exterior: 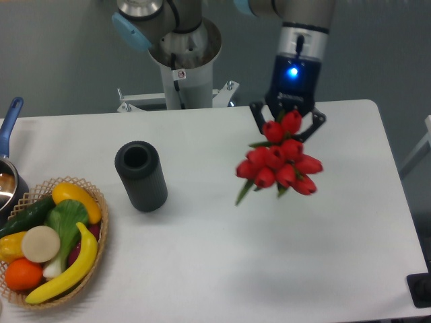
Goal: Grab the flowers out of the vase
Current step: 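Carry the held tulips away from the vase over the open table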
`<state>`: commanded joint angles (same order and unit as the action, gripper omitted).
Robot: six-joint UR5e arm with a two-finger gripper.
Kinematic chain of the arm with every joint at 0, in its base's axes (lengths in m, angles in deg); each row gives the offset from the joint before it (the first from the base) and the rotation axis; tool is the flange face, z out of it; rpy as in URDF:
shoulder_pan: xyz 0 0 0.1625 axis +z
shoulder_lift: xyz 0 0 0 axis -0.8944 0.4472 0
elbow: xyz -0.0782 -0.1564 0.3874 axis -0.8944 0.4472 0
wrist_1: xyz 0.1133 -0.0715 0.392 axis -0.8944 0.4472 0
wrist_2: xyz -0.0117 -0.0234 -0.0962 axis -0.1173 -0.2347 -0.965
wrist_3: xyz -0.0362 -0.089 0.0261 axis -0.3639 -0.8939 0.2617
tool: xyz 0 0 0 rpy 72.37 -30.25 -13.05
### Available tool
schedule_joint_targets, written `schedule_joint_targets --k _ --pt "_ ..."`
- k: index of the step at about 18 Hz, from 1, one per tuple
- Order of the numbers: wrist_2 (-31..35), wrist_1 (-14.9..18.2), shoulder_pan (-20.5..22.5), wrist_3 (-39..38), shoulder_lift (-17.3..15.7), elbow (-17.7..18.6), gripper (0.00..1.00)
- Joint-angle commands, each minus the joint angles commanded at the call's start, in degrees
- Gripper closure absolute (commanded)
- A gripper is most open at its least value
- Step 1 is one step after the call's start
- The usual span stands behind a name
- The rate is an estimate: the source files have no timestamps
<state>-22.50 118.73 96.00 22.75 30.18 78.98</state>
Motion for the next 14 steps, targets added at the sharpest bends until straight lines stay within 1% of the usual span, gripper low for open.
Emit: schedule_joint_targets --k 2,4,6,7,9,11,13,14 --pt "4.59 0.0 -2.37 0.17 1.06 -0.09 0.78" --pt "8.11 0.17 -3.16 0.7 2.2 -0.26 0.78" --pt "12.14 0.61 -4.13 2.98 2.99 -0.18 0.78" --pt "14.25 1.49 -4.92 4.29 3.25 -0.17 0.78" --pt "17.16 4.29 -5.89 5.53 3.69 -0.96 0.78" --pt "19.36 8.07 -6.33 5.97 4.92 -3.06 0.78" --pt "21.12 12.72 -7.56 6.24 6.85 -7.45 0.78" --pt "22.52 16.05 -8.17 6.24 7.99 -9.99 0.78"
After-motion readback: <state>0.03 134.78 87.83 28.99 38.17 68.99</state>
